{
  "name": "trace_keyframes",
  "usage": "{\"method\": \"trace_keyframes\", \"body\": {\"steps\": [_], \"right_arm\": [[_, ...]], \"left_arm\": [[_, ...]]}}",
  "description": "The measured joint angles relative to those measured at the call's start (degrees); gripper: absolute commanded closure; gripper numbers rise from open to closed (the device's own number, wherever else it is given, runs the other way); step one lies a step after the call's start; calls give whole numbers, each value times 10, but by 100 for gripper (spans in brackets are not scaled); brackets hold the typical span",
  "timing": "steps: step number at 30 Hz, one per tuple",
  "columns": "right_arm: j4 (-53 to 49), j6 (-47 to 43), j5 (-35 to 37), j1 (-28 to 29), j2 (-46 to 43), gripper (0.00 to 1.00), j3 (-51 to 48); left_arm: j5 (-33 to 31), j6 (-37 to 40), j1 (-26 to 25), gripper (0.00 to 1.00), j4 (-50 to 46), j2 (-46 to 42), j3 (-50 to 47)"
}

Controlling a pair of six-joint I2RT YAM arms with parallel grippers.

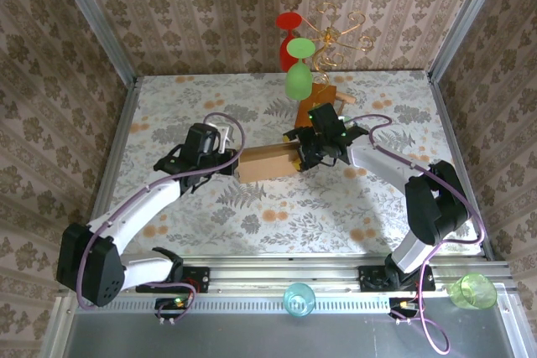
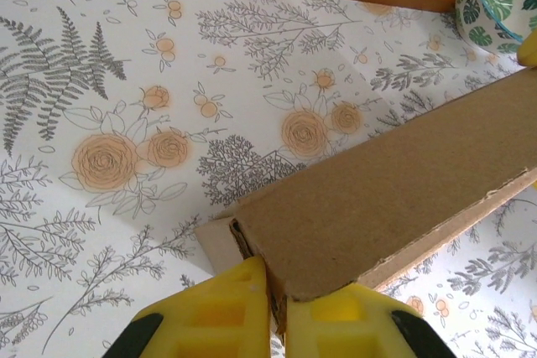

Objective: Fold the paper box

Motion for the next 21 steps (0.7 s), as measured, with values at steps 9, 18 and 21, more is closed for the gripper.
{"method": "trace_keyframes", "body": {"steps": [9,18,21], "right_arm": [[4,-3,-6,-3,-44,32,-10],[22,-4,-6,-7,-55,42,-43],[28,-9,-6,-9,-54,50,-43]], "left_arm": [[-12,0,-3,90,15,15,5],[-14,0,-5,87,13,16,7],[-13,0,-5,70,8,12,7]]}}
